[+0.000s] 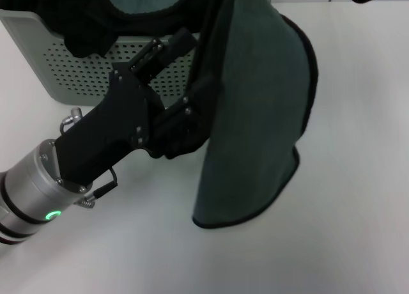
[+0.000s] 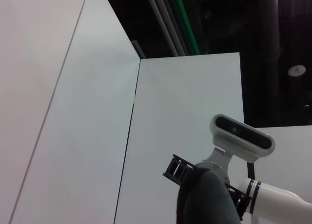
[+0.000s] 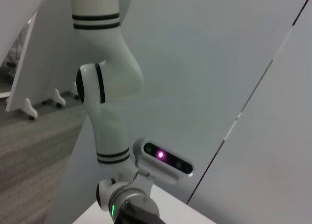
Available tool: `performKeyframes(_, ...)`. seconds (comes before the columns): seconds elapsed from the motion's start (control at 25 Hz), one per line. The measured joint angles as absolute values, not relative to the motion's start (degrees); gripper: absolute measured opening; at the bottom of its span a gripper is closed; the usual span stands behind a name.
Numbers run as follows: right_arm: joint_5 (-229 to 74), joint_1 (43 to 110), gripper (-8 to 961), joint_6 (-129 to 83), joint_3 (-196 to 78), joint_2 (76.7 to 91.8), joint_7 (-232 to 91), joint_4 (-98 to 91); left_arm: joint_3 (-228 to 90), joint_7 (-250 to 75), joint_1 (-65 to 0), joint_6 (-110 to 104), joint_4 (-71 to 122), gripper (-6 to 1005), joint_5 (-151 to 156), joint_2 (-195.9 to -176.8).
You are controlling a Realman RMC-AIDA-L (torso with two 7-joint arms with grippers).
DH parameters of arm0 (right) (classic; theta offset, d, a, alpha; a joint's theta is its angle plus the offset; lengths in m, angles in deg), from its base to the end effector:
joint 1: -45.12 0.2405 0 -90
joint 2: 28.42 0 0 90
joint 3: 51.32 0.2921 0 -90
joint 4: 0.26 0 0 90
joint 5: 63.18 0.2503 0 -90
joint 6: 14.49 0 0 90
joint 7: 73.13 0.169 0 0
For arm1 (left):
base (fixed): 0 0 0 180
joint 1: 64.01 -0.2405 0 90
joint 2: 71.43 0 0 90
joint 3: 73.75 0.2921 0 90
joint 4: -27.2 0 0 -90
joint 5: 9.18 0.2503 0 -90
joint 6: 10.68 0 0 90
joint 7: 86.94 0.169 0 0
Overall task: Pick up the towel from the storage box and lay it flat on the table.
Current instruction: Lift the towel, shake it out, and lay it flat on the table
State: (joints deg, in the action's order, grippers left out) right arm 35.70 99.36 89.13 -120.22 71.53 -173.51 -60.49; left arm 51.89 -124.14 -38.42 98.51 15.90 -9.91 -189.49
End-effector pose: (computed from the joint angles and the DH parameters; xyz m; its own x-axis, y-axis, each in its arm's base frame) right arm 0.0122 0.4287 0.0959 0.6934 0.5597 -0.4539 0.5858 -0.8046 -0.0972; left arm -0.2433 0.2932 -0.0707 0.2428 -0.0988 0.9650 0.3131 -0.9336 -0.1744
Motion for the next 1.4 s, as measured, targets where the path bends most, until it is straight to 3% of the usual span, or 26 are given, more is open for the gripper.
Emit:
performKeyframes(0.48, 35.87, 99.77, 2, 89.99, -124.16, 70.12, -173.39, -65.42, 49.2, -123.38, -39.37, 95.81, 17.43, 680, -10.89, -191.47)
performKeyframes(0.8, 37.85, 97.62, 2, 90.31, -125.29, 68.53, -173.24, -71.05, 45.26, -124.48, -40.93, 102.74, 17.0, 679, -10.83, -189.43)
performKeyframes(1.4, 37.97, 99.98, 2, 90.22, -124.26, 68.35, -176.82, -71.88, 45.79, -126.51, -30.51, 101.49, 19.4, 680, 1.06, -188.75)
